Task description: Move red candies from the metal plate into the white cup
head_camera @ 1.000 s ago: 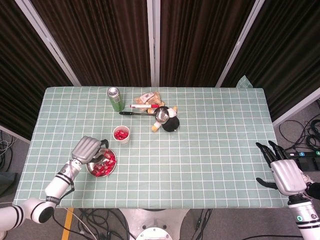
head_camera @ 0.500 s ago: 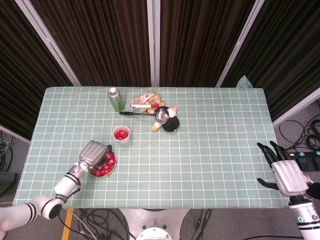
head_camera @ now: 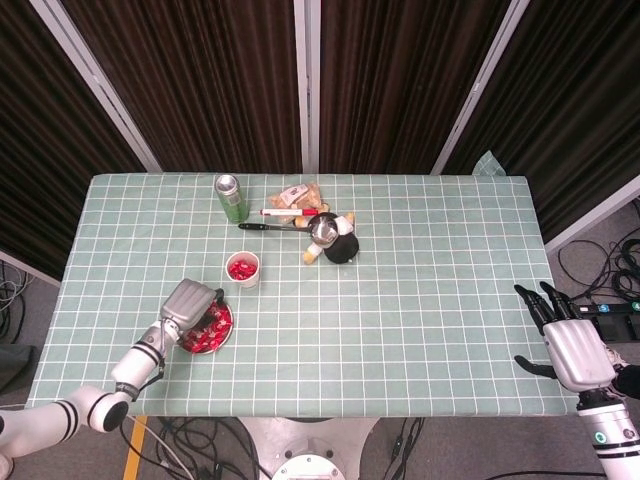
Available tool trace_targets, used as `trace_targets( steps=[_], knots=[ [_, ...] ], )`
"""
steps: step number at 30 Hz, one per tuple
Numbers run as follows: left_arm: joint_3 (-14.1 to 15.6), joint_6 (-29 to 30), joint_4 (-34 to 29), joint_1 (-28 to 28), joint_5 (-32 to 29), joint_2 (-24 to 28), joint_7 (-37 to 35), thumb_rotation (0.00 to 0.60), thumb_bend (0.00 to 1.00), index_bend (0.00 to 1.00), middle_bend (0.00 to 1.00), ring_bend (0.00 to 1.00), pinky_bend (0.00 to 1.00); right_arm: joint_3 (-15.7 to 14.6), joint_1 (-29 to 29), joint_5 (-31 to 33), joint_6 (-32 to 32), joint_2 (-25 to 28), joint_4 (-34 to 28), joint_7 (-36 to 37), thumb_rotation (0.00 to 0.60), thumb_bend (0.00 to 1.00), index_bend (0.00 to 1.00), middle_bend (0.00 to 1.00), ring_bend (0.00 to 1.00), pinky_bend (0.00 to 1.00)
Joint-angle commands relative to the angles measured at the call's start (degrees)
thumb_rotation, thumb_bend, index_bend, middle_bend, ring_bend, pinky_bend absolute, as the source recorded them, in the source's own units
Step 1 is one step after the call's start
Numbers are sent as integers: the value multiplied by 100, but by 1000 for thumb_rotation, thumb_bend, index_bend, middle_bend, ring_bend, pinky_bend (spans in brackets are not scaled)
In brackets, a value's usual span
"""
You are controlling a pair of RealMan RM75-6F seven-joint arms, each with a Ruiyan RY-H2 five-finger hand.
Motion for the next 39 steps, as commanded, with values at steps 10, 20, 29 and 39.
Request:
trace_targets(
  steps=[10,20,29,39],
  knots=[
    [-33,99,215,99,42,-145,-170,600,331,607,970,947,1000,-13,10,-22,-21,-9,-15,-22,600,23,43,160,0,137],
    [-272,769,-702,391,245,532,-850,600,340,629,975,948,1000,-22,-1,-75,23,-10,4,-2,600,23,42,160,0,137],
    [-1018,460,-1169,-151,-141,865,-820,600,342,611,974,948,1000,-10,46,-98,-20,-41,36,41,600,23,43,160,0,137],
    [-1386,-518,-666,-1071,-1345,478,13,600,341,593,968,947,1000,12,84,-81,-50,1,-2,11,600,23,43,160,0,137]
  ],
)
